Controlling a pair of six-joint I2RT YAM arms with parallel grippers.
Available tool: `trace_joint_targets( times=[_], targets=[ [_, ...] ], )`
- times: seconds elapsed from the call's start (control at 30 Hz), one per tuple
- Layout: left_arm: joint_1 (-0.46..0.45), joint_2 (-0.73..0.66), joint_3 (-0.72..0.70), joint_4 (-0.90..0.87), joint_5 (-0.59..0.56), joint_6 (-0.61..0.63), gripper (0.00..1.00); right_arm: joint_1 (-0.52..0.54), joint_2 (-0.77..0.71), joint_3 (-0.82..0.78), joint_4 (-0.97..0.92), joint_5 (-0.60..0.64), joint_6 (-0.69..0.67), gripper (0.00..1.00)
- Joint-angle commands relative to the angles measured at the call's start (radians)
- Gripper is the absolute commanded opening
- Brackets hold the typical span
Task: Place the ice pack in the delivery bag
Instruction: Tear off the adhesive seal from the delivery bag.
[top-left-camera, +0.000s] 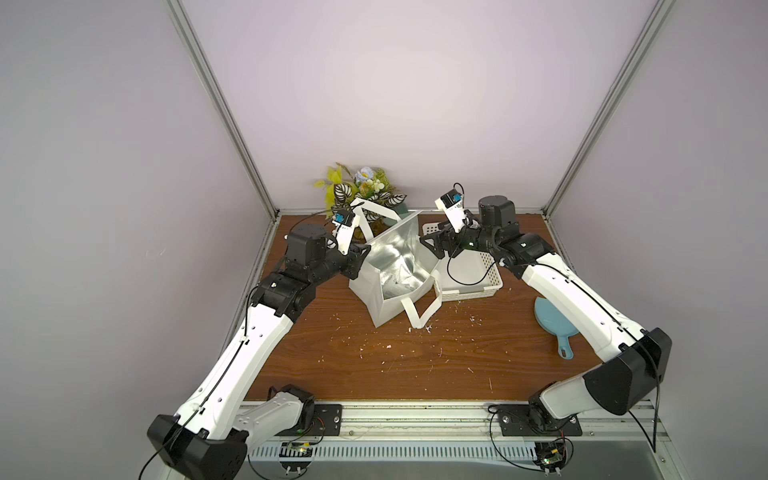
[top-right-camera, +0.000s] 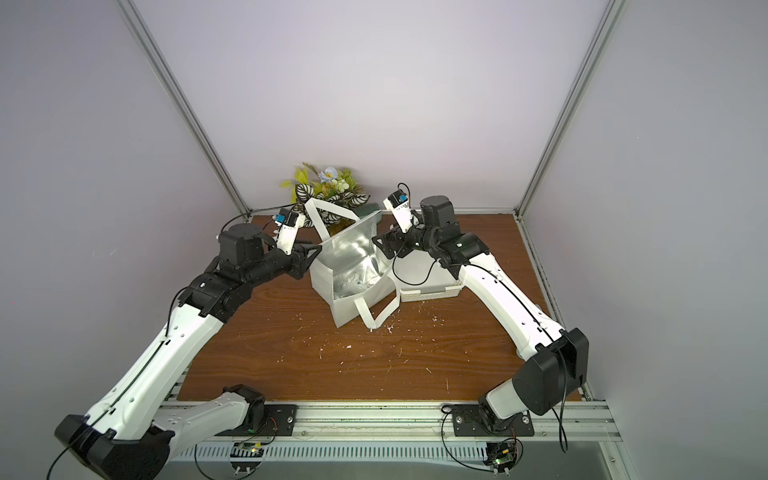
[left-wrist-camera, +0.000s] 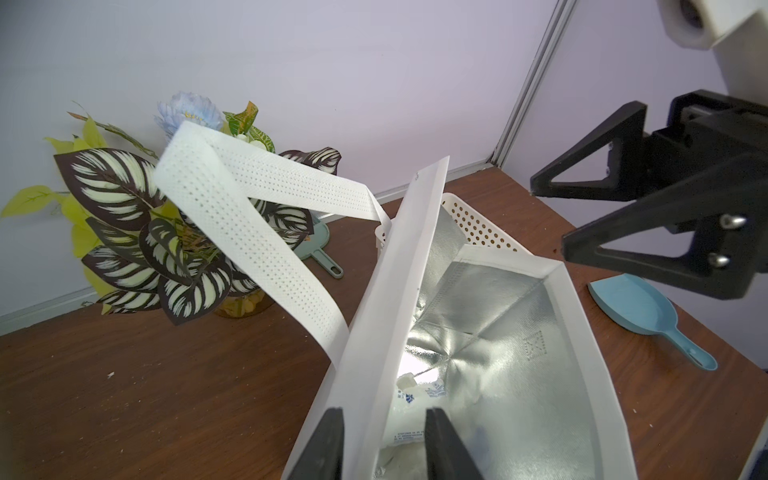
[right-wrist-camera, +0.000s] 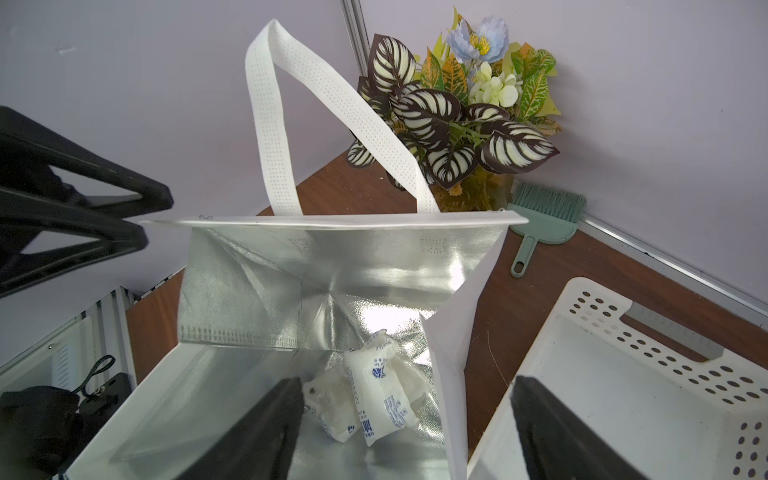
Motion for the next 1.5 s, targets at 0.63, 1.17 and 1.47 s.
trace_joint_targets(
  times=[0.63, 1.17, 1.47],
  targets=[
    [0.013, 0.042, 0.056, -0.013, -0.003, 0.043, 0.25, 0.01, -0.028, -0.01, 0.021, -0.021, 0.007, 0.86],
    [0.02, 0.058, 0.077, -0.027, -0.003, 0.04, 0.05, 0.011, -0.026, -0.007, 0.025, -0.025, 0.004, 0.86],
    [0.083, 0.069, 0.116, -0.063, 0.146, -0.087, 0.0, 0.016, -0.026, -0.021, 0.048, -0.05, 0.001, 0.86]
  ],
)
